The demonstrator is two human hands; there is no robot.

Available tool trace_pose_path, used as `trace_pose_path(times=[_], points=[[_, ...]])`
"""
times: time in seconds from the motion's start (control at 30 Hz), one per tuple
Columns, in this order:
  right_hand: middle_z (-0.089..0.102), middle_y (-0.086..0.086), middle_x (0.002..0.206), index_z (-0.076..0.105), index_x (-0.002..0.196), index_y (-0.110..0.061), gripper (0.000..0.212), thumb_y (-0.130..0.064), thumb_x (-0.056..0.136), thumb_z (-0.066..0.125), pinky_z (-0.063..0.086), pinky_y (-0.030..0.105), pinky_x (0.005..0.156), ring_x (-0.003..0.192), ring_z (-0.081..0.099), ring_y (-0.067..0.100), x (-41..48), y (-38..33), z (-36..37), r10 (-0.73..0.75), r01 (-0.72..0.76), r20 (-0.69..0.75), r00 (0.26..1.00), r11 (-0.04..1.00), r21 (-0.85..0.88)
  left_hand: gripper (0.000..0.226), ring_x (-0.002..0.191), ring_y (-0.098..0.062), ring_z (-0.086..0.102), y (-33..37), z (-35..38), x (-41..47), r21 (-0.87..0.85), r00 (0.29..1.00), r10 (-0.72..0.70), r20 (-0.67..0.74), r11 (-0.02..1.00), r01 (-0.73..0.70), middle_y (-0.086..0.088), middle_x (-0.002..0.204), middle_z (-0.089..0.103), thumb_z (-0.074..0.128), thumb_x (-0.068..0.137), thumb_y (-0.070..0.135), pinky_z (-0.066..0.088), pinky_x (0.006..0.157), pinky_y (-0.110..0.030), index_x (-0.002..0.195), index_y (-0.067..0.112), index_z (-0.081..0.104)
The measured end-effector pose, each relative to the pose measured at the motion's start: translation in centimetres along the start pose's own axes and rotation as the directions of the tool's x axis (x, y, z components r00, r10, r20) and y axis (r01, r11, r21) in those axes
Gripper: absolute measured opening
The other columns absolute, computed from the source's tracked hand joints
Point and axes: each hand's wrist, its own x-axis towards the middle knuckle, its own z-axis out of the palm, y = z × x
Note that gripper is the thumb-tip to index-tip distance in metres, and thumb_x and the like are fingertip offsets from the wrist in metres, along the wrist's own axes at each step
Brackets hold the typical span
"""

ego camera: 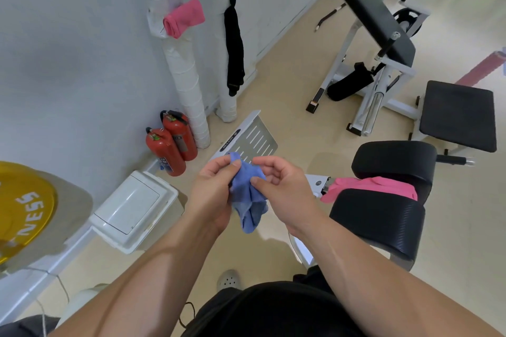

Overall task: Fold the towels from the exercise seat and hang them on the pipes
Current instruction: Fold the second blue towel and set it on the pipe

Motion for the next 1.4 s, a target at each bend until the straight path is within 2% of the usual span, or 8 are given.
trace_pose_path(times=[0.13, 0.23, 0.4, 0.57, 0.77, 0.97, 1.23, 1.4], points=[[0.076, 0.010, 0.088, 0.073, 0.098, -0.012, 0.026, 0.003, 0.095, 0.053, 0.058, 0.031, 0.080, 0.077, 0.071, 0.020, 0.1, -0.7, 0.1, 0.067, -0.063, -0.010, 0.998, 0.973, 0.222, 0.030, 0.102, -0.027, 0.074, 0.7, 0.1, -0.8, -0.060, 0.992, 0.013, 0.126, 0.998, -0.005, -0.019, 0.119, 0.073, 0.053, 0.100, 0.000, 0.061, 0.079, -0.030, 0.127, 0.002, 0.065], [0.077, 0.014, 0.102, 0.069, 0.113, -0.004, 0.038, 0.012, 0.093, 0.041, 0.058, 0.026, 0.083, 0.091, 0.075, 0.021, -0.1, -1.1, -0.1, 0.120, -0.148, 0.091, 0.989, 0.883, 0.446, 0.044, 0.111, -0.022, 0.072, 1.0, 0.1, -1.4, 0.005, 0.983, 0.064, 0.171, 0.998, -0.065, -0.009, 0.122, 0.074, 0.049, 0.094, -0.016, 0.060, 0.089, -0.031, 0.128, 0.007, 0.065], [0.079, 0.007, 0.103, 0.068, 0.121, -0.011, 0.039, 0.012, 0.092, 0.055, 0.057, 0.024, 0.080, 0.095, 0.075, 0.018, -0.1, -1.1, 0.5, 0.048, -0.061, 0.053, 0.997, 0.959, 0.278, 0.048, 0.108, -0.014, 0.073, 1.0, 0.0, -2.0, 0.018, 0.985, 0.117, 0.123, 0.993, -0.120, -0.003, 0.116, 0.077, 0.050, 0.093, -0.020, 0.057, 0.077, -0.018, 0.119, 0.017, 0.065], [0.076, 0.022, 0.089, 0.074, 0.107, -0.008, 0.025, 0.005, 0.086, 0.073, 0.059, 0.031, 0.073, 0.078, 0.074, 0.028, 0.3, -1.4, 0.5, -0.014, 0.024, -0.043, 0.999, 0.969, 0.244, 0.030, 0.097, -0.015, 0.076, 1.3, 0.1, -2.6, -0.038, 0.984, 0.098, 0.150, 0.995, -0.093, -0.008, 0.108, 0.079, 0.060, 0.095, -0.004, 0.057, 0.073, -0.017, 0.117, 0.015, 0.066], [0.076, 0.016, 0.079, 0.070, 0.095, 0.001, 0.012, 0.002, 0.085, 0.076, 0.056, 0.026, 0.067, 0.071, 0.074, 0.022, 0.2, -1.5, 0.9, -0.043, 0.058, -0.083, 0.996, 0.980, 0.192, 0.021, 0.094, -0.019, 0.076, 1.1, -0.4, -2.1, -0.026, 0.989, 0.095, 0.111, 0.995, -0.093, -0.013, 0.105, 0.078, 0.057, 0.097, -0.005, 0.058, 0.075, -0.021, 0.113, 0.006, 0.067], [0.065, 0.026, 0.072, 0.072, 0.079, -0.004, 0.008, -0.005, 0.083, 0.079, 0.058, 0.045, 0.078, 0.068, 0.065, 0.022, 0.6, -0.9, 0.5, -0.112, 0.111, -0.051, 0.992, 0.993, -0.029, 0.021, 0.083, -0.018, 0.077, 2.5, -0.8, -2.1, 0.015, 0.986, 0.137, 0.093, 0.990, -0.138, -0.012, 0.099, 0.080, 0.055, 0.098, -0.008, 0.059, 0.070, -0.022, 0.111, 0.007, 0.064], [0.055, -0.002, 0.062, 0.068, 0.076, -0.011, 0.016, -0.013, 0.079, 0.083, 0.050, 0.026, 0.064, 0.059, 0.053, 0.012, 0.9, -0.8, 0.7, -0.168, 0.156, -0.084, 0.982, 0.979, -0.133, 0.026, 0.089, -0.015, 0.078, 3.0, -0.3, -3.3, 0.057, 0.978, 0.138, 0.158, 0.987, -0.149, -0.007, 0.101, 0.080, 0.062, 0.094, -0.006, 0.057, 0.070, -0.016, 0.117, 0.005, 0.063], [0.051, -0.004, 0.091, 0.065, 0.068, -0.023, 0.023, -0.017, 0.077, 0.086, 0.041, 0.014, 0.069, 0.069, 0.049, 0.001, 1.6, -0.8, 0.9, -0.312, 0.278, -0.058, 0.948, 0.905, -0.323, 0.025, 0.082, -0.014, 0.078, 2.9, -0.6, -2.6, 0.116, 0.972, 0.179, 0.151, 0.974, -0.197, -0.006, 0.090, 0.081, 0.060, 0.092, -0.013, 0.057, 0.070, -0.017, 0.112, 0.001, 0.065]])
